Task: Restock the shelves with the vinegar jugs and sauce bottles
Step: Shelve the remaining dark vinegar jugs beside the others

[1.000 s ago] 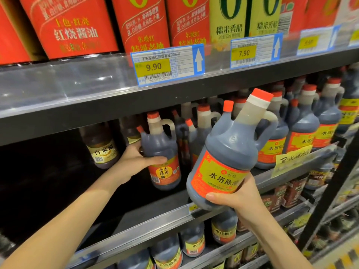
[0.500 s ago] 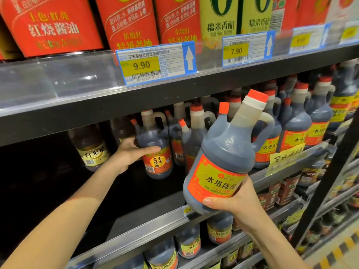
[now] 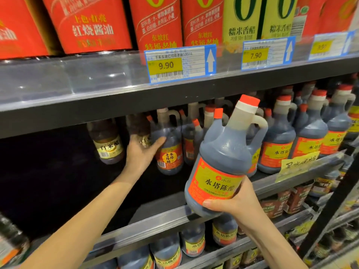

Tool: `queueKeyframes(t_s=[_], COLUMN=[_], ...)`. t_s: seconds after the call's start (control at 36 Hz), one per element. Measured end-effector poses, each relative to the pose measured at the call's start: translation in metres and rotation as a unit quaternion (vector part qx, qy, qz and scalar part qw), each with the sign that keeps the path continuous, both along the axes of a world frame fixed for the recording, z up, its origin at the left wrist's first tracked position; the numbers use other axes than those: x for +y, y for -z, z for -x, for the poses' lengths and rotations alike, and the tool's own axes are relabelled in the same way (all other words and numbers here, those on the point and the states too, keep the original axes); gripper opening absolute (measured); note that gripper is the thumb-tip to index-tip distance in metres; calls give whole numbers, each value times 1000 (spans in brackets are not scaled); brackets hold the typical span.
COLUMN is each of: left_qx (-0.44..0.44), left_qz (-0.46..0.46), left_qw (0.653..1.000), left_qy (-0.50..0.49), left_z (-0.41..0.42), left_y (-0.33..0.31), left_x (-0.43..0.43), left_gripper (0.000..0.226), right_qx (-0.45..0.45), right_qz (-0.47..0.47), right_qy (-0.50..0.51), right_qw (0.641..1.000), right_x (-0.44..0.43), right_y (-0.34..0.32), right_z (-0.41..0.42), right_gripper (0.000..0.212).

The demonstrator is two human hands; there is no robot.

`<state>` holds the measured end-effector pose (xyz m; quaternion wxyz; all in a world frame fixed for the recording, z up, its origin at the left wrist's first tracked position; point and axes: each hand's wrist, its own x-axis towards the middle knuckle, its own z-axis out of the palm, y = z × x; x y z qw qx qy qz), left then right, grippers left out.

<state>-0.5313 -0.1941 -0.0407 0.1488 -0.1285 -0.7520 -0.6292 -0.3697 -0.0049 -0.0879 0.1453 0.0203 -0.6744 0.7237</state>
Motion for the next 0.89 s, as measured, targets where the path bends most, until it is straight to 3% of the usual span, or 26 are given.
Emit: queueKeyframes(t_s=[0.06, 0.19, 0.31, 0.53, 0.89], left_qx=[48, 16, -14, 20, 99], left_qz=[-26, 94, 135, 155, 177], left_qw=[998, 970, 938, 945, 956], left_qy=[-19, 221, 320, 287, 211], left_z=[-26, -81, -99, -108, -100], left_y=[0, -18, -46, -55, -38], left_x=[-2, 0, 9, 2, -8], left_gripper=[50, 71, 47, 49, 63], right_qx=[4, 17, 18, 25, 42], right_qz=[-9, -24, -34, -77, -194], right_qy=[-5, -14, -18, -26, 10], right_qw=[1000, 999, 999, 996, 980], right_x=[-1, -11, -24, -32, -30], right_y=[-1, -6, -5, -6, -16], right_z=[0, 4, 8, 11, 34], right_gripper=[93, 93, 93, 95, 69])
